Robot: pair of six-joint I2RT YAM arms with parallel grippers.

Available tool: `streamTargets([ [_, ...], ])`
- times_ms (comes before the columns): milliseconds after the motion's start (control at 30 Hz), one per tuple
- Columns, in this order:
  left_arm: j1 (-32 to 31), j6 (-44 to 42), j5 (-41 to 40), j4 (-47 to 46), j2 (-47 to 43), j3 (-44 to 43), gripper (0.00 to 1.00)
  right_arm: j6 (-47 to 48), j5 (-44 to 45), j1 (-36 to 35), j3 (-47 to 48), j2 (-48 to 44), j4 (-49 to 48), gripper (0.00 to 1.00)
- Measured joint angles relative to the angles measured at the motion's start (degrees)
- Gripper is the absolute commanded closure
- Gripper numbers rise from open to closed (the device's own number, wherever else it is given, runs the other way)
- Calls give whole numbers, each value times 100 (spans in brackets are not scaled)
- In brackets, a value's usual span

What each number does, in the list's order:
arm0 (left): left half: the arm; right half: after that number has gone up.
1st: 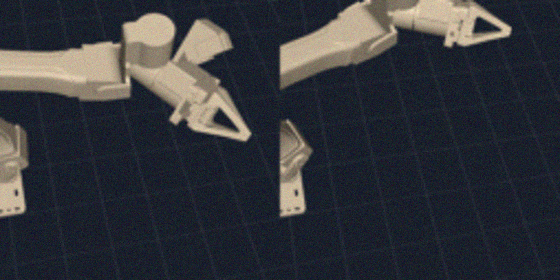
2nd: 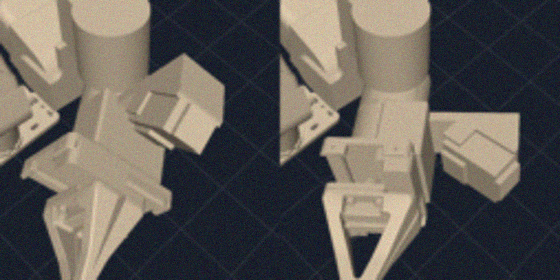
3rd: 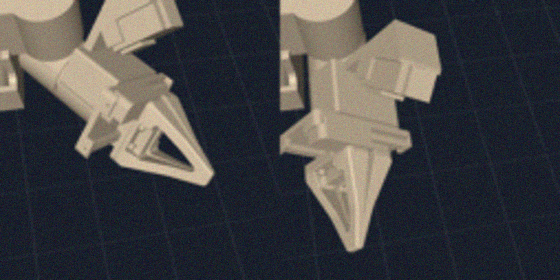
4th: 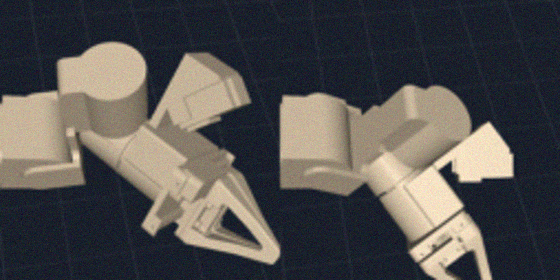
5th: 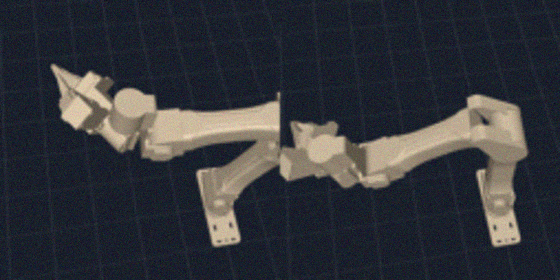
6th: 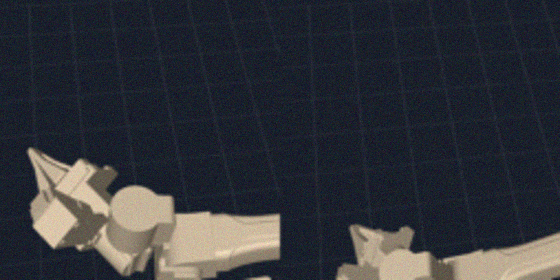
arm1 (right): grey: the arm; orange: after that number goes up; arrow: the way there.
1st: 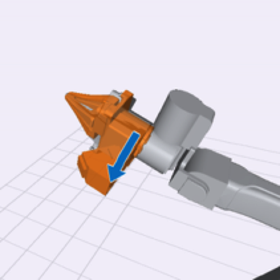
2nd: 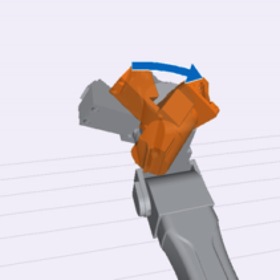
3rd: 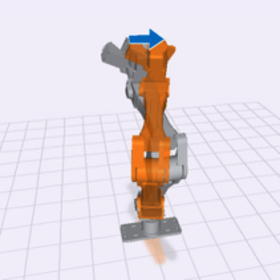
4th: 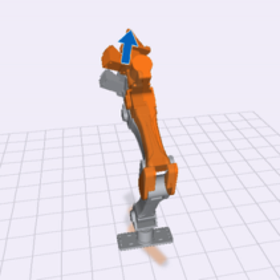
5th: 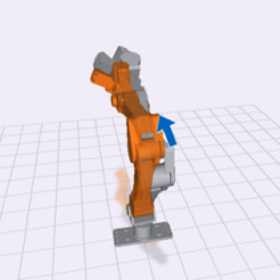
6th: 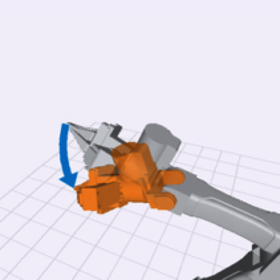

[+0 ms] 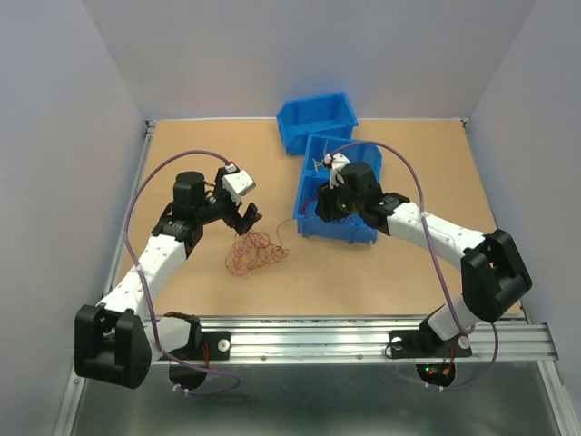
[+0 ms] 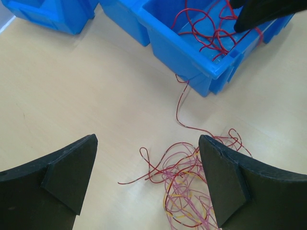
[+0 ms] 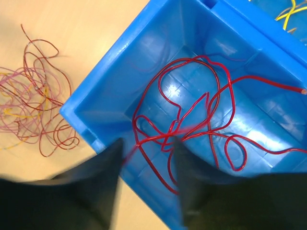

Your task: Untangle the cables

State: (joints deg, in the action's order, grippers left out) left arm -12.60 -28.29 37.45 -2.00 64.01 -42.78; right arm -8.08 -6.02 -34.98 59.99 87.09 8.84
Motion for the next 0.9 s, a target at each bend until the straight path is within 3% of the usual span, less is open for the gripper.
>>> streamTargets([
  [33,-11,-9,-33,11,28,0,1,-17,-7,0,0,55,-35,72],
  [67,-17,-24,-72,22,70,0,1,-81,-22,0,0,140,-83,85],
  [167,-17,-46,-146,61,116,0,1,-177,-15,0,0,262,-127,99],
  [567,-120,-138,-264,140,269,-39,2,-129,420,-2,13,308,-369,100],
  [900,-334,-234,-446,463,490,-216,4,142,588,2,310,1244,-577,99],
])
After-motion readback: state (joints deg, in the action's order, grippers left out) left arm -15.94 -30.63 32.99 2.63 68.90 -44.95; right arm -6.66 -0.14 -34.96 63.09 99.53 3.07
